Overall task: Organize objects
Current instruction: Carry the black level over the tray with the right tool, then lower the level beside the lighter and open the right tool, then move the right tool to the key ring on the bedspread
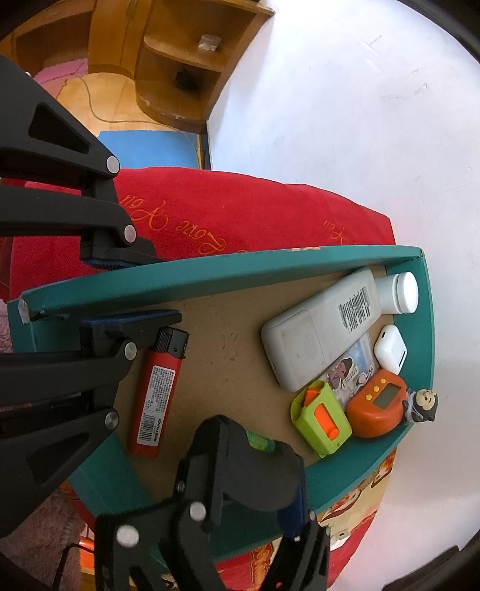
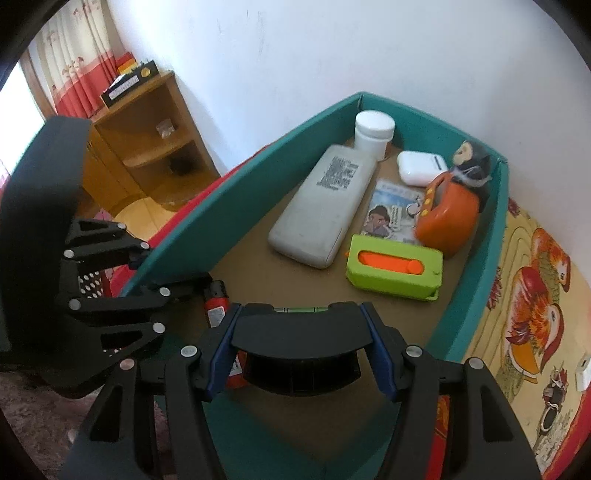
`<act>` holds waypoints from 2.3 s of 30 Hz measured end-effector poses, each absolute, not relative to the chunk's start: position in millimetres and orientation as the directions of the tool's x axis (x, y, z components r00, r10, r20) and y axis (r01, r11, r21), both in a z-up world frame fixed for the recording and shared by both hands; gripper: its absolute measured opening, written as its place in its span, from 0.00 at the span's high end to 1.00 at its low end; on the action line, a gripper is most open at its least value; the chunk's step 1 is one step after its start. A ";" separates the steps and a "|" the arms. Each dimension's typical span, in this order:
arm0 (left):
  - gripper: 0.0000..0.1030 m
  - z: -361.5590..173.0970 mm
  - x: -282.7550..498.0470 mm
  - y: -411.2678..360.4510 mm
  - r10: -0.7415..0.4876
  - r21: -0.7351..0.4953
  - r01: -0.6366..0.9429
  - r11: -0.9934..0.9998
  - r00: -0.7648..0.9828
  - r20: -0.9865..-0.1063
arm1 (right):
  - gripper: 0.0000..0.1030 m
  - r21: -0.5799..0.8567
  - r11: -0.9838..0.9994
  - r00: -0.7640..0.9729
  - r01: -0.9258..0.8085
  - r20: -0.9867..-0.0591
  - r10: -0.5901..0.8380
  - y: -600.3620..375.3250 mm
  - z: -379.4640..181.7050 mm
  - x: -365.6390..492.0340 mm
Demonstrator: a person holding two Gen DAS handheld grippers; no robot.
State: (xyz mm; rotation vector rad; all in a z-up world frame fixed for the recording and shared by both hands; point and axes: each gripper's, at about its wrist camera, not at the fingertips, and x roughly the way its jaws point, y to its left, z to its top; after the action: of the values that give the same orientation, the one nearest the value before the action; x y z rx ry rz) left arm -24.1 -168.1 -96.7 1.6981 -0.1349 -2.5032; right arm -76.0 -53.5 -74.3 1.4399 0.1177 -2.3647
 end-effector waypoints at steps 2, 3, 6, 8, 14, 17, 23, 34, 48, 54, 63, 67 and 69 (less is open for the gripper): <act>0.82 -96.4 -23.6 -167.6 -0.142 0.136 0.042 -0.990 -0.367 -0.919 | 0.39 0.119 -0.929 -0.403 0.350 -0.876 -0.264 -54.9 -78.4 -78.7; 0.82 -95.9 -22.8 -167.8 -0.141 0.135 0.041 -0.990 -0.368 -0.919 | 0.39 0.119 -0.929 -0.402 0.350 -0.877 -0.263 -54.7 -79.7 -80.3; 0.82 -96.7 -21.4 -166.4 -0.139 0.134 0.038 -0.990 -0.369 -0.919 | 0.39 0.100 -0.928 -0.408 0.359 -0.877 -0.253 -57.4 -82.0 -83.8; 0.82 -96.6 -21.6 -167.8 -0.138 0.134 0.038 -0.990 -0.369 -0.919 | 0.39 0.106 -0.924 -0.403 0.368 -0.877 -0.261 -60.4 -83.0 -87.1; 0.82 -97.1 -23.8 -171.1 -0.138 0.133 0.039 -0.990 -0.369 -0.919 | 0.39 0.079 -0.915 -0.379 0.395 -0.894 -0.240 -73.0 -93.7 -91.7; 0.82 -97.2 -24.8 -171.2 -0.136 0.130 0.041 -0.991 -0.369 -0.920 | 0.39 0.059 -0.914 -0.382 0.402 -0.896 -0.226 -75.8 -93.6 -90.3; 0.82 -97.1 -24.5 -171.1 -0.133 0.126 0.043 -0.991 -0.369 -0.920 | 0.27 0.082 -0.921 -0.399 0.381 -0.884 -0.244 -70.4 -87.6 -89.3; 0.82 -97.0 -23.5 -170.7 -0.136 0.130 0.041 -0.991 -0.369 -0.919 | 0.26 0.144 -0.937 -0.463 0.318 -0.839 -0.286 -52.9 -60.4 -78.3; 0.82 -96.9 -21.9 -170.2 -0.130 0.120 0.050 -0.992 -0.367 -0.921 | 0.26 0.208 -0.970 -0.579 0.124 -0.779 -0.241 21.7 -8.9 -44.9; 0.82 -96.8 -21.6 -170.0 -0.130 0.120 0.049 -0.992 -0.367 -0.921 | 0.26 0.170 -0.985 -0.578 0.019 -0.802 -0.150 62.8 -13.0 -34.0; 0.83 -96.8 -21.5 -169.8 -0.131 0.121 0.050 -0.991 -0.366 -0.921 | 0.26 0.118 -0.979 -0.531 -0.166 -0.847 -0.013 127.9 -36.9 -17.1; 0.83 -97.0 -21.1 -168.8 -0.133 0.124 0.048 -0.991 -0.367 -0.921 | 0.26 0.161 -0.962 -0.511 -0.223 -0.859 -0.025 156.3 -50.1 -14.2; 0.83 -97.3 -21.1 -168.5 -0.134 0.126 0.047 -0.991 -0.367 -0.920 | 0.29 0.148 -0.958 -0.490 -0.245 -0.872 -0.010 169.6 -57.8 -16.5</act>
State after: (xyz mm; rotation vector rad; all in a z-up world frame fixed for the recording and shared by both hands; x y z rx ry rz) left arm -21.1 -168.5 -97.3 1.6999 -0.1177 -2.5073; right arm -16.5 169.6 -57.8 1.6451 -0.4185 -2.8060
